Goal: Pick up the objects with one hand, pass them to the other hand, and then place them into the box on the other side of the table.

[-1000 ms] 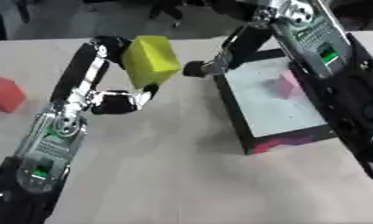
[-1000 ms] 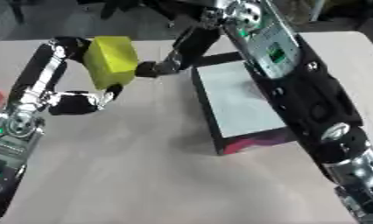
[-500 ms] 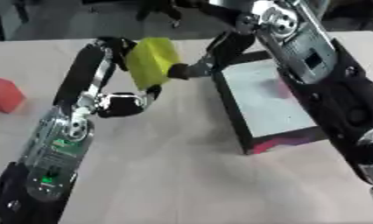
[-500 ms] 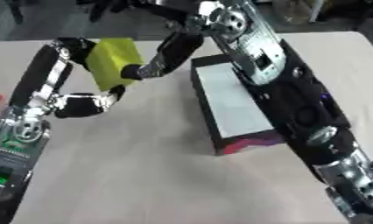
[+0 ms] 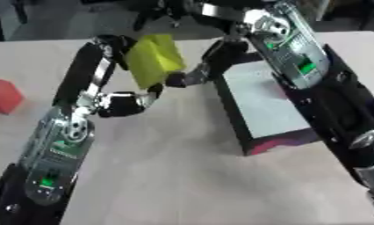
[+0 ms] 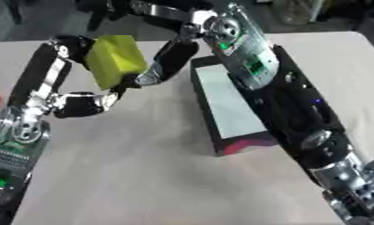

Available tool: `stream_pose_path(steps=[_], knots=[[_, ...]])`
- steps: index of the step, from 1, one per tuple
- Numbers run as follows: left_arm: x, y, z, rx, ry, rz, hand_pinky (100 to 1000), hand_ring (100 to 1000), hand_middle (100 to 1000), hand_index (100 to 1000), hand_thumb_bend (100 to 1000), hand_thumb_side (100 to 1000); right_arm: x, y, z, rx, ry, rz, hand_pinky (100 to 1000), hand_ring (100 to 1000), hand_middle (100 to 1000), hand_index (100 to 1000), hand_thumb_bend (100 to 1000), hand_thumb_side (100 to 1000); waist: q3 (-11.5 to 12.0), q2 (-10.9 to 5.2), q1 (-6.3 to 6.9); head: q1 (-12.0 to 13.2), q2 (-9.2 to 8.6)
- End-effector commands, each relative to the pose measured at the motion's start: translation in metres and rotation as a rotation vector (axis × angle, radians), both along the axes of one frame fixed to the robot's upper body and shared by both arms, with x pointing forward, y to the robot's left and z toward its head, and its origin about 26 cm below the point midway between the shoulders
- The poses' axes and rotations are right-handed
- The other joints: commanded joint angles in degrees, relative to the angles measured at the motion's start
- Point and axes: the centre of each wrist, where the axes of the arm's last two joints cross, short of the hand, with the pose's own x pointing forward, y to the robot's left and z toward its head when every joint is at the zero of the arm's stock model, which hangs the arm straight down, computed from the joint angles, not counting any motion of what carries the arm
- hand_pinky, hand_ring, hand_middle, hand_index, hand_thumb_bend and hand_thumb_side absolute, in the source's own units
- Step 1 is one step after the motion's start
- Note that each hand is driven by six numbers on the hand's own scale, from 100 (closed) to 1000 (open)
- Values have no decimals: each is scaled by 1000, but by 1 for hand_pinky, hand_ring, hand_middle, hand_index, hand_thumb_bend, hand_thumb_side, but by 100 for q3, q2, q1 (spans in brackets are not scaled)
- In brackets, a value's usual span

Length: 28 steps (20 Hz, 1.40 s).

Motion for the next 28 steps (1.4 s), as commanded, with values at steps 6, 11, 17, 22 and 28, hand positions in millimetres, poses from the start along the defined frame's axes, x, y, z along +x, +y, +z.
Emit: stream_pose_path(steps=[6,11,17,22,28], knots=[[-10,-3,14,-33,-29,-44,674,495,458,472,100,100,5,-5,5,5,-47,-39,916,1000,783,970,427,100,-26,-109,-5,-62,-38],[-12,-4,15,-34,-31,-55,675,495,457,473,100,100,7,-5,2,14,-44,-51,909,999,734,939,409,100,-21,-98,4,-64,-57],[-14,-6,15,-30,-27,-71,675,496,458,473,100,100,9,-5,1,66,18,-59,884,926,522,827,359,100,-8,-84,2,-62,-69],[-14,-7,15,-23,-24,-72,677,497,459,476,100,100,7,-4,2,91,67,-45,860,855,348,697,353,100,0,-78,-4,-50,-73],[-13,-6,14,-24,-25,-64,689,503,467,506,124,100,6,-5,2,99,89,-38,847,821,275,632,393,100,-7,-80,-10,-12,-81]])
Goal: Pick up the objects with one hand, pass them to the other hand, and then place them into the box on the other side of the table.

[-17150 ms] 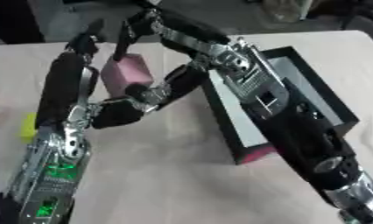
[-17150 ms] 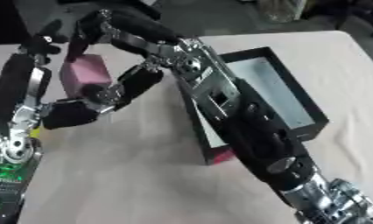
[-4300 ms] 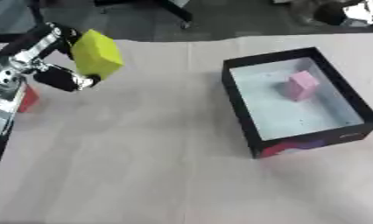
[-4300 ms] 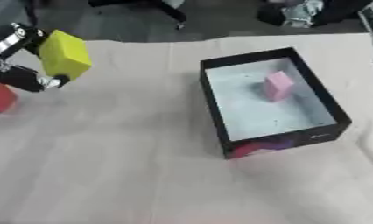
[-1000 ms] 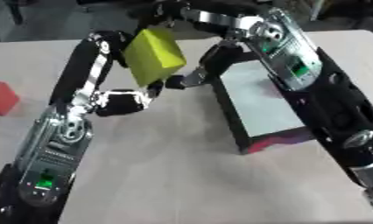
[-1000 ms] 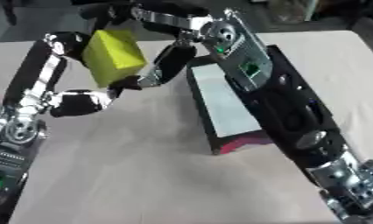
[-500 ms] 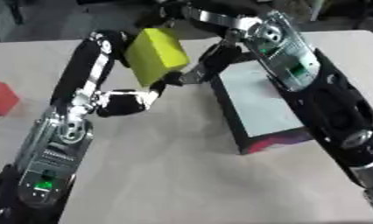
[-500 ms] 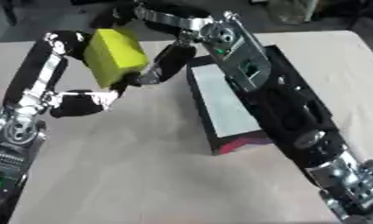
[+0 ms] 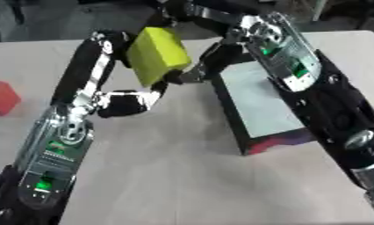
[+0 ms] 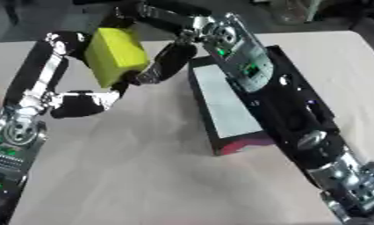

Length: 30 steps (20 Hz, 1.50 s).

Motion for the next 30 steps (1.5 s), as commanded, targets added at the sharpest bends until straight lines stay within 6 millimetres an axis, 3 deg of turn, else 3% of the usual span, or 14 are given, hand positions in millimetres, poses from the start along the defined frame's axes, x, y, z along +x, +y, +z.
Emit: stream_pose_path(steps=[1,3,6,10,14,22,30], knots=[[-4,-2,8,-5,-29,-6,695,508,473,516,157,100,-4,-1,12,14,-21,14,846,818,269,625,397,100,-9,-87,-10,29,-80],[-4,-1,7,-5,-27,2,712,524,491,542,212,100,-4,-1,12,16,-17,14,845,815,262,618,400,115,-18,-90,-7,43,-81],[-2,1,6,-1,-23,26,775,617,586,681,421,100,-4,-3,12,21,-12,11,843,811,256,611,405,139,-24,-104,-2,55,-61],[2,6,4,15,1,88,819,715,681,812,605,282,-4,-7,13,33,-8,-3,840,807,254,609,408,154,-24,-126,6,62,-55],[6,10,1,14,39,158,842,753,731,861,704,391,-4,-12,13,45,-5,-19,839,806,253,609,409,159,-35,-146,15,60,-45],[18,30,-5,19,96,265,836,753,731,858,733,408,-6,-28,17,78,18,-62,843,809,251,618,409,164,-87,-194,41,31,-4],[28,71,0,68,83,365,818,736,703,828,695,408,-4,-62,29,98,65,-166,856,831,266,658,407,153,-159,-238,71,-113,73]])
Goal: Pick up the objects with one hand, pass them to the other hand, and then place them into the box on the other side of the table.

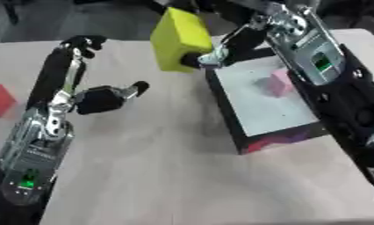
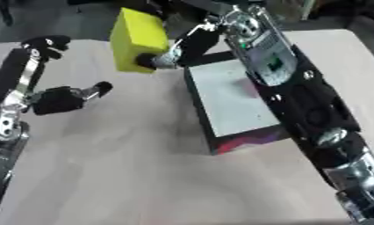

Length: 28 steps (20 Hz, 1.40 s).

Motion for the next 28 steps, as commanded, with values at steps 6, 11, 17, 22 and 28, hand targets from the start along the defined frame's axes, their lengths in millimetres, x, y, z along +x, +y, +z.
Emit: stream_pose_path(steps=[6,11,17,22,28], knots=[[6,53,23,33,-58,140,816,730,694,819,690,405,-2,-70,14,-22,65,-164,873,853,271,680,407,153,-41,-252,87,-181,30],[7,71,31,20,-84,197,817,730,693,817,690,410,-5,-111,11,-47,110,-247,888,865,275,691,409,159,-61,-248,96,-335,46],[7,83,37,10,-103,235,817,729,691,815,690,410,-10,-147,2,-90,102,-336,884,860,284,692,411,173,-67,-230,100,-426,24],[7,92,39,-1,-115,261,817,729,690,814,687,407,-9,-168,-14,-144,100,-374,889,865,297,704,410,167,-50,-210,124,-463,12],[6,97,43,-17,-132,278,817,729,689,814,686,407,-7,-184,-29,-195,87,-398,882,867,335,728,406,147,-23,-189,133,-553,10]])
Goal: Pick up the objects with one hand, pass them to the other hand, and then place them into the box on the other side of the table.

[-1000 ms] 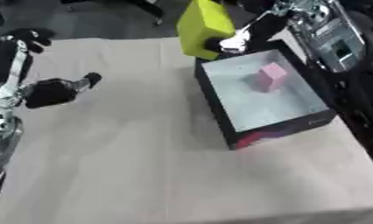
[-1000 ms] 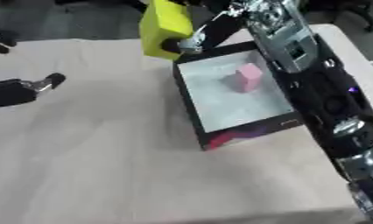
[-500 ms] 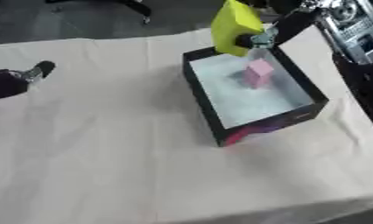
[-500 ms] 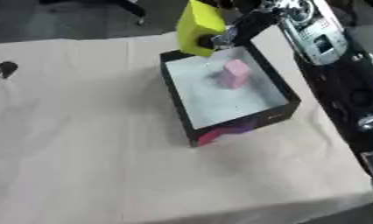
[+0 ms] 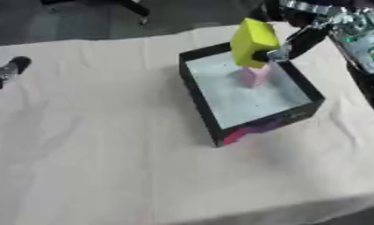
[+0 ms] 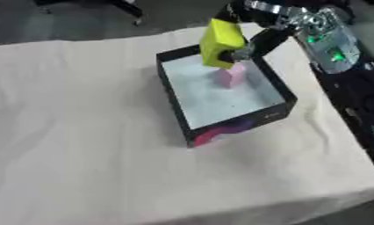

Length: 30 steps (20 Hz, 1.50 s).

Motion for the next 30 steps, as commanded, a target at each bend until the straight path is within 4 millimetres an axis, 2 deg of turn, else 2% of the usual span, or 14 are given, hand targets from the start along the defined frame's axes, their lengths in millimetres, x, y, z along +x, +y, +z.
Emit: stream_pose_path(steps=[1,2,6,13,15,18,22,28,29,30], knots=[[-3,10,15,4,-51,22,818,729,689,814,686,406,-4,-14,11,-60,-49,-17,892,878,377,755,398,104,17,-175,62,-46,-39],[-3,10,15,2,-52,24,818,729,689,814,686,407,-3,-14,8,-78,-59,-3,894,880,382,758,397,101,22,-173,63,-49,-42],[-3,10,16,-6,-58,26,819,729,689,814,686,409,3,-17,-3,-144,-97,33,914,944,505,837,378,100,45,-158,72,-47,-51],[-3,11,17,-12,-63,32,820,730,690,814,686,410,12,-32,-18,-227,-130,10,924,996,592,884,374,100,67,-130,77,-28,-56],[-4,12,18,-13,-65,35,820,730,690,815,688,411,13,-35,-21,-241,-137,8,935,1000,644,917,401,100,72,-125,77,-19,-58],[-4,13,19,-13,-69,39,821,731,691,816,692,412,13,-37,-21,-255,-161,12,950,1000,712,965,518,200,74,-122,72,-12,-48],[-4,14,20,-10,-71,41,822,733,694,817,690,416,12,-40,-20,-281,-194,15,973,1000,821,1000,623,239,78,-121,68,5,-44],[-4,14,20,-10,-72,43,822,733,694,817,695,415,11,-40,-19,-302,-214,18,973,1000,824,1000,628,235,80,-121,68,8,-44],[-4,14,20,-10,-72,44,822,733,694,817,700,413,11,-40,-19,-301,-216,18,987,1000,855,1000,683,234,79,-122,69,9,-43],[-4,16,21,-8,-72,49,822,733,694,817,700,413,10,-39,-14,-287,-240,19,989,1000,853,1000,684,236,68,-126,74,23,-36]])
